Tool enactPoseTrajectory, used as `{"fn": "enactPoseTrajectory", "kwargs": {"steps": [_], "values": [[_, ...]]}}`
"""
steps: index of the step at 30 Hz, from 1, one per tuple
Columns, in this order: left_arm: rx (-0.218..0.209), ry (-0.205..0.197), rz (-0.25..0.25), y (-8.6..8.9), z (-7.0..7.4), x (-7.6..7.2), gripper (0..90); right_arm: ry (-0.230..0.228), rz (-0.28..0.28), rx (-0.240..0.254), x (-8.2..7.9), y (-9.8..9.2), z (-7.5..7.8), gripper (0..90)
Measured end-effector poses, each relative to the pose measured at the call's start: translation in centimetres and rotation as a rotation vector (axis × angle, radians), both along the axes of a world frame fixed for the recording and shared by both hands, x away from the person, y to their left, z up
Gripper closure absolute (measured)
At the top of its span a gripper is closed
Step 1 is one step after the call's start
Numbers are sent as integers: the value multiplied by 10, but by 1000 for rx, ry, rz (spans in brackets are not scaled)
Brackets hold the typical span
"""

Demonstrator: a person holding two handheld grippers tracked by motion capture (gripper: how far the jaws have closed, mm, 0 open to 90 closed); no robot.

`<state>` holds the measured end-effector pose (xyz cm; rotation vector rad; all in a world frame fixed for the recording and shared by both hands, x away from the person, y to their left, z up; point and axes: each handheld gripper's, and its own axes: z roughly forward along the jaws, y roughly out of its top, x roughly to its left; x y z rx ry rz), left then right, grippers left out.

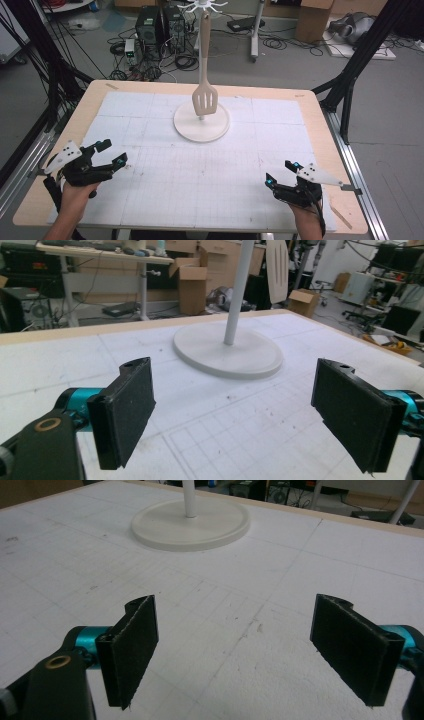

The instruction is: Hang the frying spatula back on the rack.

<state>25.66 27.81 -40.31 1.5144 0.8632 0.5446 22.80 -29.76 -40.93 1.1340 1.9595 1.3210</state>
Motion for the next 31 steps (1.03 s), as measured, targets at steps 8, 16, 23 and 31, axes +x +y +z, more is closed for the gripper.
{"fn": "enactPoseTrajectory", "kwargs": {"steps": [8,16,23,31], "values": [[17,7,1,2,-9,-6,190,-14,-11,9,-5,-2,-1,184],[17,-1,0,8,-12,-11,190,-27,-20,4,-5,2,2,184],[19,13,3,13,-14,-12,192,-26,-23,5,-5,3,3,184],[19,25,9,13,-17,-10,195,-26,-22,4,-3,2,1,183]]}}
